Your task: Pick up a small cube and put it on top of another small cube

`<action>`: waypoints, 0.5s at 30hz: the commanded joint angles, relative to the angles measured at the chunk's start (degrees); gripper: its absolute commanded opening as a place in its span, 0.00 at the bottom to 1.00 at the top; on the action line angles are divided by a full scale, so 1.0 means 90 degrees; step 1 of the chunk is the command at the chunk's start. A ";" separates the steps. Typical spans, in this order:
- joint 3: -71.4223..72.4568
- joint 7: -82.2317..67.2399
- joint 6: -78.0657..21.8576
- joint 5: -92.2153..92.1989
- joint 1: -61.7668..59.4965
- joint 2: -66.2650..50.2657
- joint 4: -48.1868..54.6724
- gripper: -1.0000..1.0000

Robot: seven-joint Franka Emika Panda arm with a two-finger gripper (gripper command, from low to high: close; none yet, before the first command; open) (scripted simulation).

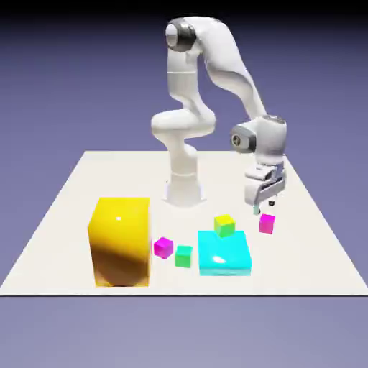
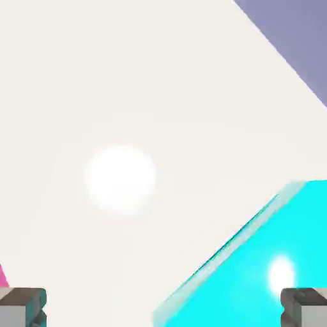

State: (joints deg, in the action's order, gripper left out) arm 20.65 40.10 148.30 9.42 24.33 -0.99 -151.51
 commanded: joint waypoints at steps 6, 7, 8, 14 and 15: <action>0.0304 0.0101 -0.0376 0.0426 0.0738 -0.0986 0.0221 0.50; 0.0143 0.0255 -0.0174 0.0641 0.0839 -0.1216 0.0229 0.50; -0.0017 0.0410 0.0028 0.0856 0.0941 -0.1447 0.0236 0.50; -0.0280 0.0662 0.0357 0.1208 0.1106 -0.1824 0.0249 0.00; -0.0119 0.0508 0.0156 0.0993 0.1005 -0.1594 0.0241 0.00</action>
State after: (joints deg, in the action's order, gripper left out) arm 19.59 44.64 149.70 18.31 33.37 -15.34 -149.34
